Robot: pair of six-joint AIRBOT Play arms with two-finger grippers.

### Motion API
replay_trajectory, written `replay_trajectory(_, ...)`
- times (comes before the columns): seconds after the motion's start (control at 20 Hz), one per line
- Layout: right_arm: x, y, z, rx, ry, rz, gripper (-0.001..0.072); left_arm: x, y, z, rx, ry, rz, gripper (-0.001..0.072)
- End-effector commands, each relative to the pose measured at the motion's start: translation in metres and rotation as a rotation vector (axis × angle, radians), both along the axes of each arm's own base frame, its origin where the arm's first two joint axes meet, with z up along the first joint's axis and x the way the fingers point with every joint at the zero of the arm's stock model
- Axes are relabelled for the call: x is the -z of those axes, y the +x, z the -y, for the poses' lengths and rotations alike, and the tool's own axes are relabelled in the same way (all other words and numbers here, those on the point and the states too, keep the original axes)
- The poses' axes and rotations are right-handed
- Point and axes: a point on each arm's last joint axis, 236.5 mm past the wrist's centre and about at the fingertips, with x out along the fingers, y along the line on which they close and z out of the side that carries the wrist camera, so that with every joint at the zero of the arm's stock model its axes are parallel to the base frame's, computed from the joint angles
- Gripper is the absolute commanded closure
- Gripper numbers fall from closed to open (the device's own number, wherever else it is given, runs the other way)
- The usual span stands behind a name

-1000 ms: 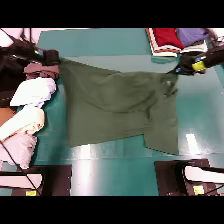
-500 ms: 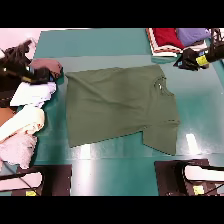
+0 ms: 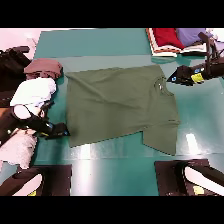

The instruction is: Fold the shirts.

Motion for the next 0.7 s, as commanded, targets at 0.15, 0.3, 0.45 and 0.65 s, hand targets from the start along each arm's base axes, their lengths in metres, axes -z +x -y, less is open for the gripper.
replay_trajectory(0.15, 0.001, -0.005, -0.006, -0.007, 0.002, 0.006, 0.0375, 0.025, -0.042, 0.042, 0.039, -0.083, -0.048, 0.0171)
replay_trajectory(0.3, 0.003, -0.008, -0.001, -0.002, -0.002, -0.011, 0.0376, 0.025, -0.046, 0.047, 0.06, -0.082, -0.053, 0.0458)
replay_trajectory(0.45, 0.027, -0.027, 0.035, 0.05, -0.055, -0.12, 0.0376, 0.006, -0.017, 0.05, 0.076, -0.086, 0.038, 0.0681)
replay_trajectory(0.65, 0.106, -0.084, 0.105, 0.215, -0.128, -0.365, 0.039, -0.041, 0.034, 0.057, 0.089, -0.097, 0.203, 0.0681)
